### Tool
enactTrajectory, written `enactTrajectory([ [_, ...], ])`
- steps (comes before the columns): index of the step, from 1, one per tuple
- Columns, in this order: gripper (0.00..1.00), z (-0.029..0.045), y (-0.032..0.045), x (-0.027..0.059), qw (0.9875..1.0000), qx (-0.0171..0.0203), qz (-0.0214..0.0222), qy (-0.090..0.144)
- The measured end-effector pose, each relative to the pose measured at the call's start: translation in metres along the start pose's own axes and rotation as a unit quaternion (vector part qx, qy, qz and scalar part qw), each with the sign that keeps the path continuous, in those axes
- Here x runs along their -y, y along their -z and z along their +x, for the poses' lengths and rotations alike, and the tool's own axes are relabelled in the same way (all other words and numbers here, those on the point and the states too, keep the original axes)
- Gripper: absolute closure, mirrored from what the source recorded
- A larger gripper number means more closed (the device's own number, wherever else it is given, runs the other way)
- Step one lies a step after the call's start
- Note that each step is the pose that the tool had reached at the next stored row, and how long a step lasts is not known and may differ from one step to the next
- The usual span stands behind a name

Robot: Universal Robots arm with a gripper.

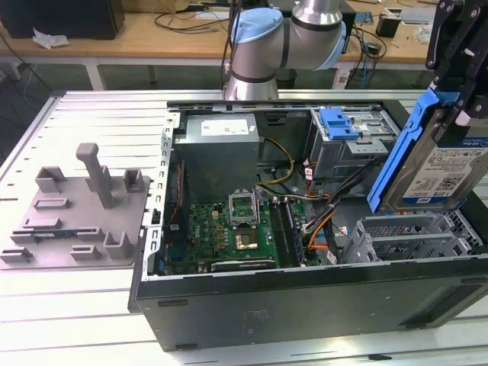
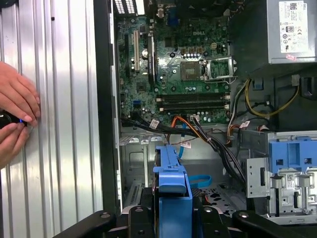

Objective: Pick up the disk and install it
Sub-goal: 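Insert the disk into the insertion slot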

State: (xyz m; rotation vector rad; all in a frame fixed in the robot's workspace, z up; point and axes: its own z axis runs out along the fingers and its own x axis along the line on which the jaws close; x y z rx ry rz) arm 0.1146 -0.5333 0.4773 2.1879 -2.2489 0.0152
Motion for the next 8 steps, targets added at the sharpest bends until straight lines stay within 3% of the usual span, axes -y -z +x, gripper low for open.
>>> enactTrajectory([
  [8, 0.63, 0.0, -0.0005, 0.0001, 1.0, 0.0001, 0.0001, 0.006],
])
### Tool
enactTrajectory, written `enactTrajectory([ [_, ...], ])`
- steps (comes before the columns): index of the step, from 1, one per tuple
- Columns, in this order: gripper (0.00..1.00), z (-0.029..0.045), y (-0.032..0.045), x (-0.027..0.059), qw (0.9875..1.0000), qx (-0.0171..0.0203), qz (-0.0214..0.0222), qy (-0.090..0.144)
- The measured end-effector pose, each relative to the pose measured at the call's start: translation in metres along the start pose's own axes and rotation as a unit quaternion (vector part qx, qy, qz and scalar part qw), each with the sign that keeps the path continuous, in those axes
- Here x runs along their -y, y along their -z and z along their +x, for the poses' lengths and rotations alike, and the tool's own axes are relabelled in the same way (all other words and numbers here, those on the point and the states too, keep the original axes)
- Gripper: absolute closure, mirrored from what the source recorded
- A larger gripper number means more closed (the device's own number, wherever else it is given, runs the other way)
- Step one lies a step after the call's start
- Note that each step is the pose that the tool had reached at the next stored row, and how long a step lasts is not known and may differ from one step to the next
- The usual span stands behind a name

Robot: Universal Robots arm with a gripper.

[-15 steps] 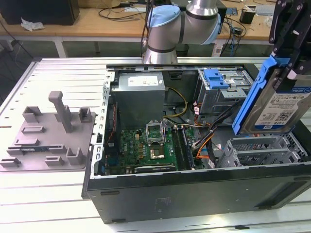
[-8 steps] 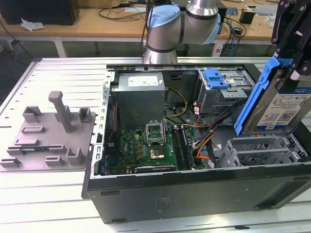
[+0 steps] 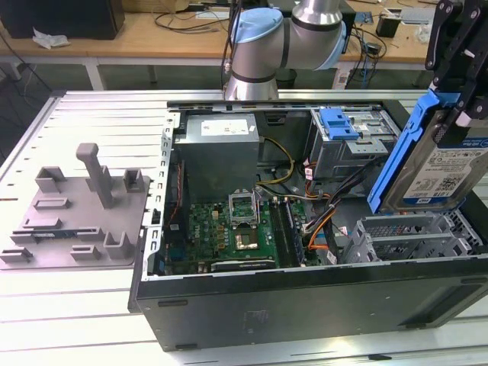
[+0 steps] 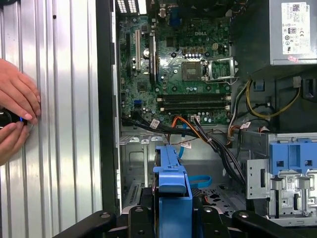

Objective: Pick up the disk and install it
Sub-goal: 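Insert the disk into the insertion slot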

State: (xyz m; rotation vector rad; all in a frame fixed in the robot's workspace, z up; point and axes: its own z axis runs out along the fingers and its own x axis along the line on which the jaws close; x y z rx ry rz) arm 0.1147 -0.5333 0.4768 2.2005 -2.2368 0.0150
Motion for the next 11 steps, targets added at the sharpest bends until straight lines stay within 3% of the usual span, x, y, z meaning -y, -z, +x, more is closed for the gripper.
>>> enactTrajectory([
  [11, 0.63, 0.0028, -0.0021, -0.0018, 0.9997, 0.0001, 0.0003, 0.024],
])
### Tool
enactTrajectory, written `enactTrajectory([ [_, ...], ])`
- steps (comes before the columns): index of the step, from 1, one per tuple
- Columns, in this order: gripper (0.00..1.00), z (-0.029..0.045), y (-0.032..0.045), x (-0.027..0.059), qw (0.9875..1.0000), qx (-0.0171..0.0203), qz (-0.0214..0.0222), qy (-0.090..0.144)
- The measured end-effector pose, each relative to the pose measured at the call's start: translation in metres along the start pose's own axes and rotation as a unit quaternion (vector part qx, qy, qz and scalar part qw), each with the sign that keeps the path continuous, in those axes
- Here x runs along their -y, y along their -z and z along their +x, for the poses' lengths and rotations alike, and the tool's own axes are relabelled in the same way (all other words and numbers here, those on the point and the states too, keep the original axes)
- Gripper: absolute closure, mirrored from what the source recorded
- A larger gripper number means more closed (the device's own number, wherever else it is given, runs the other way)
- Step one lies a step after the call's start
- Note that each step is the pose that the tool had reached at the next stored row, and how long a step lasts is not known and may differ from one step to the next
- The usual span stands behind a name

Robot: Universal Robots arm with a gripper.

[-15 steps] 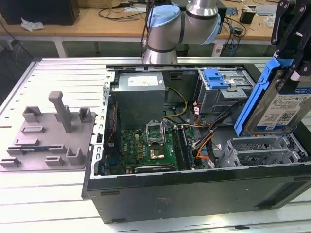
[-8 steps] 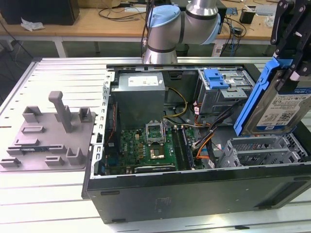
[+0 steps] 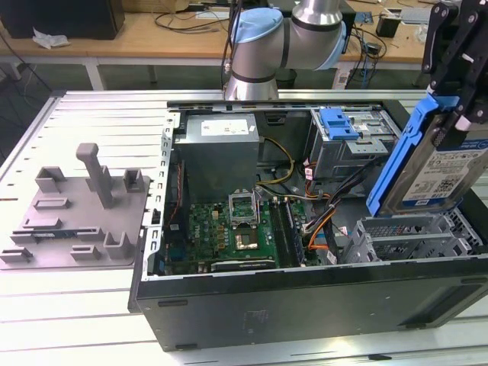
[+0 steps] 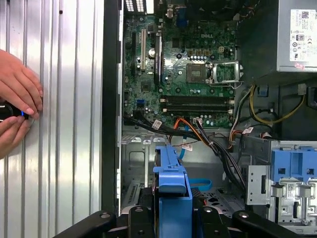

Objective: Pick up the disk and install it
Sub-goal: 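Insert the disk into the insertion slot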

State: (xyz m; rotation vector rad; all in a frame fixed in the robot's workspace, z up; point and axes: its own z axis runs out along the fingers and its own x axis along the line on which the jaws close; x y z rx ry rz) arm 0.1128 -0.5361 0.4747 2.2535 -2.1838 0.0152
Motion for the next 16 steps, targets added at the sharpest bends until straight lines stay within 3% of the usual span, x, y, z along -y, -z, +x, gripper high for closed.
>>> enactTrajectory([
  [16, 0.63, 0.0017, -0.0024, -0.0004, 0.9997, -0.0002, -0.0002, -0.024],
])
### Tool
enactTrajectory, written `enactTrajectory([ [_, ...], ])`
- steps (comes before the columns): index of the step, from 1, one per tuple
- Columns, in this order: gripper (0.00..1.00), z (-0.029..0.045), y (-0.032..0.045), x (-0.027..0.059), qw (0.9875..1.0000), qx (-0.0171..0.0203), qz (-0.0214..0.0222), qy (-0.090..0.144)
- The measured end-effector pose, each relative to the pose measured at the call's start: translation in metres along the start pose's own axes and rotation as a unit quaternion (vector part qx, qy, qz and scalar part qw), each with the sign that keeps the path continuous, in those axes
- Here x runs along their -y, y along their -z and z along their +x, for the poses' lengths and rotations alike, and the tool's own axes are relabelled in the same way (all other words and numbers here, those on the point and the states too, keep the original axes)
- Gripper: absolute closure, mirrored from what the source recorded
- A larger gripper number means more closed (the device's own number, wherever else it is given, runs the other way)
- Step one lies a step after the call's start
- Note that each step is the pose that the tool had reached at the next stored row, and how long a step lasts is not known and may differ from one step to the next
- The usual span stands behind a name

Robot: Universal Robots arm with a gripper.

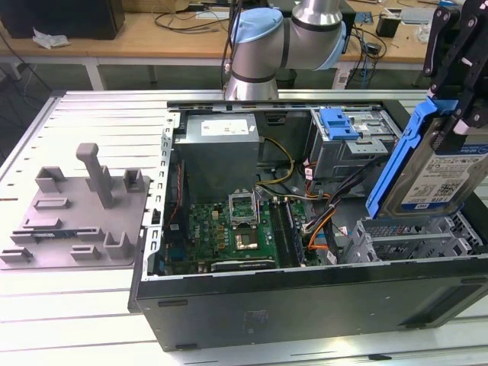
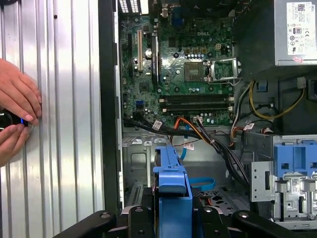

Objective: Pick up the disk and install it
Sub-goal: 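Insert the disk into the insertion slot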

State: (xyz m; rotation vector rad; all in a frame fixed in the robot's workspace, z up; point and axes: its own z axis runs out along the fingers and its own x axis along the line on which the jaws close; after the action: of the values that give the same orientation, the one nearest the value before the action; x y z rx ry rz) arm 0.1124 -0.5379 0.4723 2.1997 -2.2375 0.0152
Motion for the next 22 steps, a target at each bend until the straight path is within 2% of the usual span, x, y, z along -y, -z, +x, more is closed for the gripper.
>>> enactTrajectory([
  [10, 0.63, 0.0, -0.0011, 0.0016, 1.0, 0.0001, 0.0, -0.002],
  [17, 0.63, 0.0004, -0.0048, 0.0019, 1.0, 0.0, 0.0, -0.002],
  [22, 0.63, 0.0006, -0.0064, 0.0027, 1.0, 0.0001, 0.0001, 0.007],
])
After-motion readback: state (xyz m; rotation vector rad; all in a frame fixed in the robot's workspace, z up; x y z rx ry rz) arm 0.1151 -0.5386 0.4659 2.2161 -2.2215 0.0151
